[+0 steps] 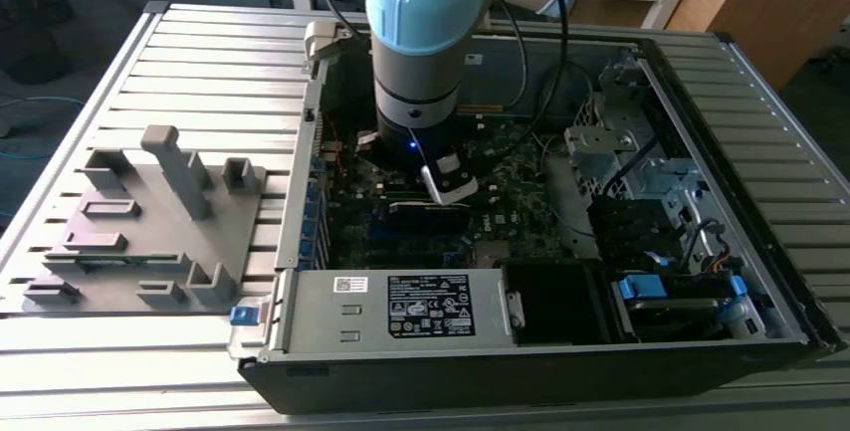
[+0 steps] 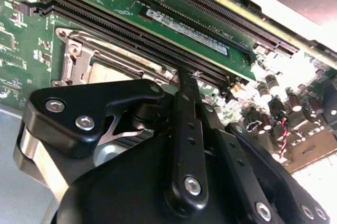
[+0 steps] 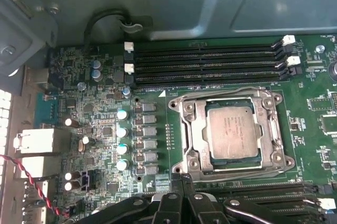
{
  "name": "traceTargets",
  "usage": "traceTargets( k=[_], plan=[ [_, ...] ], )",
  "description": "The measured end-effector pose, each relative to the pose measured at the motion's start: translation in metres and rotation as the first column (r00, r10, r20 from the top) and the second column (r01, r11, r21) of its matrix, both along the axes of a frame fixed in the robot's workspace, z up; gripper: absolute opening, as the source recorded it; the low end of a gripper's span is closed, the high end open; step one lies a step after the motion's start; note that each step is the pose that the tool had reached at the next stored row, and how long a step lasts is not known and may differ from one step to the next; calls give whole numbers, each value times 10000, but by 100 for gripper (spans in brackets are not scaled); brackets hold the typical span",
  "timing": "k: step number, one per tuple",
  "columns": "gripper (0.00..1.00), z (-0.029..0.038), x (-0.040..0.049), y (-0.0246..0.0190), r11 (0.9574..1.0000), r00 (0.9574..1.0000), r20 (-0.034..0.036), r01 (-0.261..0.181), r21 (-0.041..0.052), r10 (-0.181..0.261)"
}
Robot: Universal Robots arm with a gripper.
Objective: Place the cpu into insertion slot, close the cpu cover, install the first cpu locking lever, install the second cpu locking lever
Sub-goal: 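Install the second cpu locking lever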
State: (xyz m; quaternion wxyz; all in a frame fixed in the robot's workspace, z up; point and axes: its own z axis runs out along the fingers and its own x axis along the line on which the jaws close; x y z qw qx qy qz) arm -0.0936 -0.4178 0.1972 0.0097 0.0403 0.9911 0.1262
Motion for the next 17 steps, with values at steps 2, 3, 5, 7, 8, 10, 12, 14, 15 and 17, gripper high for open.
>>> traceTargets(
  k=[2, 3, 5, 7, 8, 10, 12, 14, 15, 17],
  plan=[
    [11, -16, -2, 0, 10000, 10000, -4, -1, 34, 1],
    [11, -25, -3, 0, 10000, 10000, -8, 0, 43, 0],
    [11, -37, -6, -1, 10000, 10000, -13, -1, 70, 1],
    [11, -49, -9, -1, 10000, 10000, -17, 0, 97, 1],
    [11, -56, -10, 0, 9999, 10000, -19, 0, 110, 1],
    [11, -65, -12, -2, 9999, 10000, -24, 0, 128, 1],
    [11, -74, -13, -1, 9999, 10000, -29, 0, 141, 0],
    [11, -84, -13, -1, 9999, 10000, -28, -1, 149, 1],
    [11, -89, -13, -1, 9999, 10000, -28, 0, 153, 1],
    [11, -95, -14, 0, 9999, 10000, -28, 0, 156, 1]
  ],
)
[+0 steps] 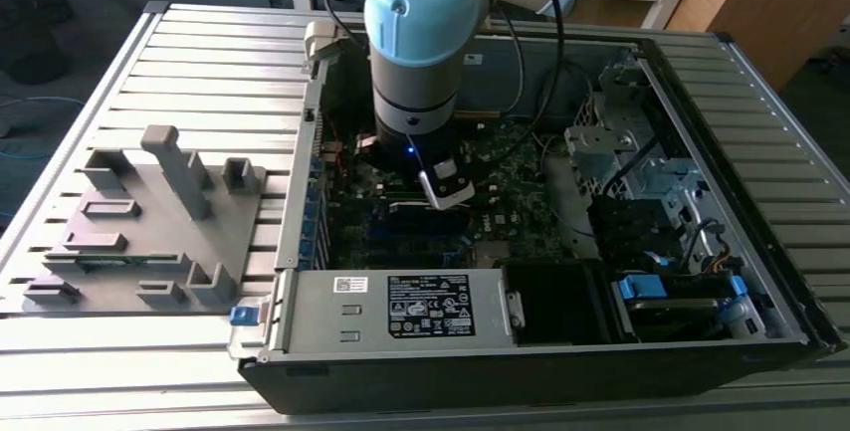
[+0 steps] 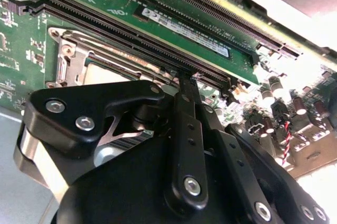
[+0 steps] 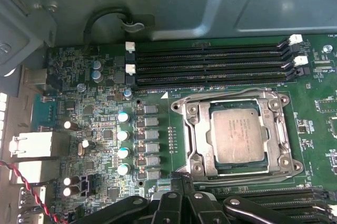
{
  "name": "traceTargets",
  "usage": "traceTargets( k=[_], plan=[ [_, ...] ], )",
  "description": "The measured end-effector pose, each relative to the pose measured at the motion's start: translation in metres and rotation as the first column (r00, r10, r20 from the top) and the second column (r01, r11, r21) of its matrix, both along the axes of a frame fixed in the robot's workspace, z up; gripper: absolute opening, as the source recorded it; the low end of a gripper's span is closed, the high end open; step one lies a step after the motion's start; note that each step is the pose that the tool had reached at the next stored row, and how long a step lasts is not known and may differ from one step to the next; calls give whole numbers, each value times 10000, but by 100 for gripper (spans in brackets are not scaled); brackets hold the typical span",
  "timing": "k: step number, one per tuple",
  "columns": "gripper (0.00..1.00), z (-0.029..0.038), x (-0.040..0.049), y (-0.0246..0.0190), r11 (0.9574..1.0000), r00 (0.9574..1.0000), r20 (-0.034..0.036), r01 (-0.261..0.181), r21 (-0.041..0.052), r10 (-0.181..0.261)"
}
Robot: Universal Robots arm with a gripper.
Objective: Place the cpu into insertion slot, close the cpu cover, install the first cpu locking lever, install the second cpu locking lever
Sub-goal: 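Install the second cpu locking lever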
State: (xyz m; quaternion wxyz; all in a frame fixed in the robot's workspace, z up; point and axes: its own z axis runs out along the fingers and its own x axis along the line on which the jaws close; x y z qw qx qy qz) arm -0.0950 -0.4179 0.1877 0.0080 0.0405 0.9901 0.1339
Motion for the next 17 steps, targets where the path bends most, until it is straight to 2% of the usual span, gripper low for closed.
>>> traceTargets(
  k=[17],
  plan=[
    [11, -1, -9, 0, 10000, 10000, 2, 0, 21, 0]
  ],
)
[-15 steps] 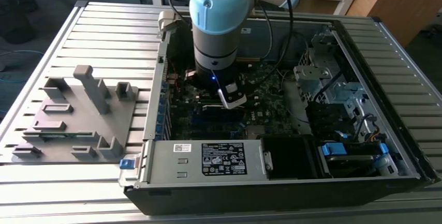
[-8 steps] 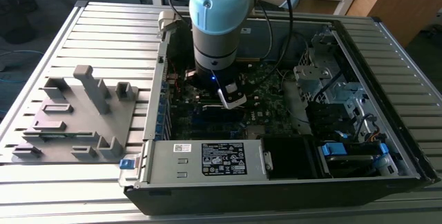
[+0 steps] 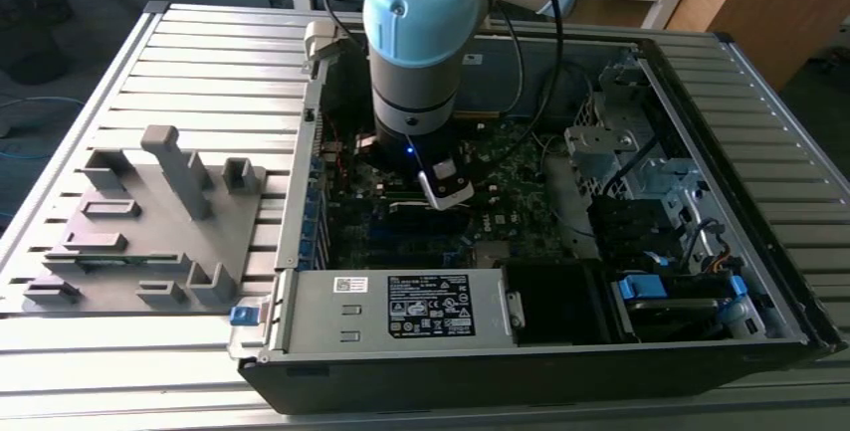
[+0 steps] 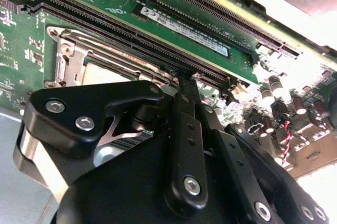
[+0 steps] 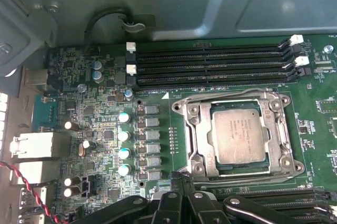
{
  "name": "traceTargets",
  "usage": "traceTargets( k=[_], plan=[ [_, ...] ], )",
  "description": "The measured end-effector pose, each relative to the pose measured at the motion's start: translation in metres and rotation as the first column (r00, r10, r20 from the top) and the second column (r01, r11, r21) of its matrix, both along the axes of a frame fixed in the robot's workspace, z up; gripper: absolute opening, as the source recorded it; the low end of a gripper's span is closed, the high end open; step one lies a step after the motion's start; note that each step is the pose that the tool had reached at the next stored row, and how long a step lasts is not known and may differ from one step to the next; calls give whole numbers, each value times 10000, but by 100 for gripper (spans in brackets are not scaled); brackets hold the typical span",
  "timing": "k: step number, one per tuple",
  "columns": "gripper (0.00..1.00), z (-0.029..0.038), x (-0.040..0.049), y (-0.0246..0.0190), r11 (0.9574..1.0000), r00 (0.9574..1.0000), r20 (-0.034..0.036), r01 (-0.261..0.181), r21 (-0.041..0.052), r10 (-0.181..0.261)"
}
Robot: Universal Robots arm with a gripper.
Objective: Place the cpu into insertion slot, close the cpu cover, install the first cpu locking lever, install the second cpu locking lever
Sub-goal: 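Install the second cpu locking lever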
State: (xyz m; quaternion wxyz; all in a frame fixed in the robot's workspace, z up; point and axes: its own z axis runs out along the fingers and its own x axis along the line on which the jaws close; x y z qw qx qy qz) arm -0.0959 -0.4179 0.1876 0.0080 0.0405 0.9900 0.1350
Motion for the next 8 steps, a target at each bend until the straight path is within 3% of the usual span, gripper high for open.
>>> traceTargets(
  k=[8],
  plan=[
    [11, 66, 0, 1, 10000, 10000, 1, 1, 6, -1]
  ],
)
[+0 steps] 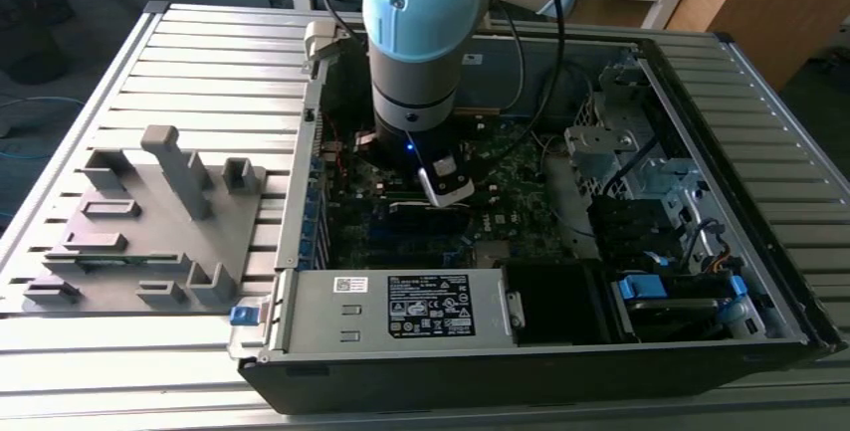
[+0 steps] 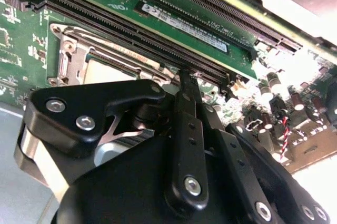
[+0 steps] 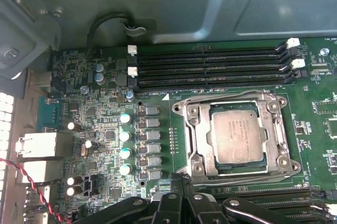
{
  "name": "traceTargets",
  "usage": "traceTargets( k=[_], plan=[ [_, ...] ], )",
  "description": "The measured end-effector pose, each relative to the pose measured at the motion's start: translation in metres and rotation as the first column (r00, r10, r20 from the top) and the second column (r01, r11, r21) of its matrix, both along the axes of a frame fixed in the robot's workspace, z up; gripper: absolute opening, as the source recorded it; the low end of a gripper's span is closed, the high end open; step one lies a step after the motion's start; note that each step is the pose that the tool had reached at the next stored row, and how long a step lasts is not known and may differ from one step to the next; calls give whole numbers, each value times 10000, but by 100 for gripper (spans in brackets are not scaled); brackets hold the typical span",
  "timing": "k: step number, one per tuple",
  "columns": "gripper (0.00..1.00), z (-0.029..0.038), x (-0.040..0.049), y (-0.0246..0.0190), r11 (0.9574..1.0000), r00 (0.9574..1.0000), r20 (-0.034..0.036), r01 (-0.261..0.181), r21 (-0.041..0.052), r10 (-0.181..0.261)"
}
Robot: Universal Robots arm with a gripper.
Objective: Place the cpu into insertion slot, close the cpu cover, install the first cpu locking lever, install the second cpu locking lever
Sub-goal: 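Install the second cpu locking lever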
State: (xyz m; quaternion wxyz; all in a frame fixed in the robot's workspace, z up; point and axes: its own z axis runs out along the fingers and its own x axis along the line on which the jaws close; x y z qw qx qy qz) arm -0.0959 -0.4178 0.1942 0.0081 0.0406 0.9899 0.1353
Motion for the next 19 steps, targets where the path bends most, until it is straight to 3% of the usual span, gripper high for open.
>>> traceTargets(
  k=[11, 19],
  plan=[
    [11, -6, 0, 0, 9998, 10000, -1, 2, 191, -2],
    [11, -29, -6, -1, 9998, 10000, -1, 2, 217, -2]
  ],
)
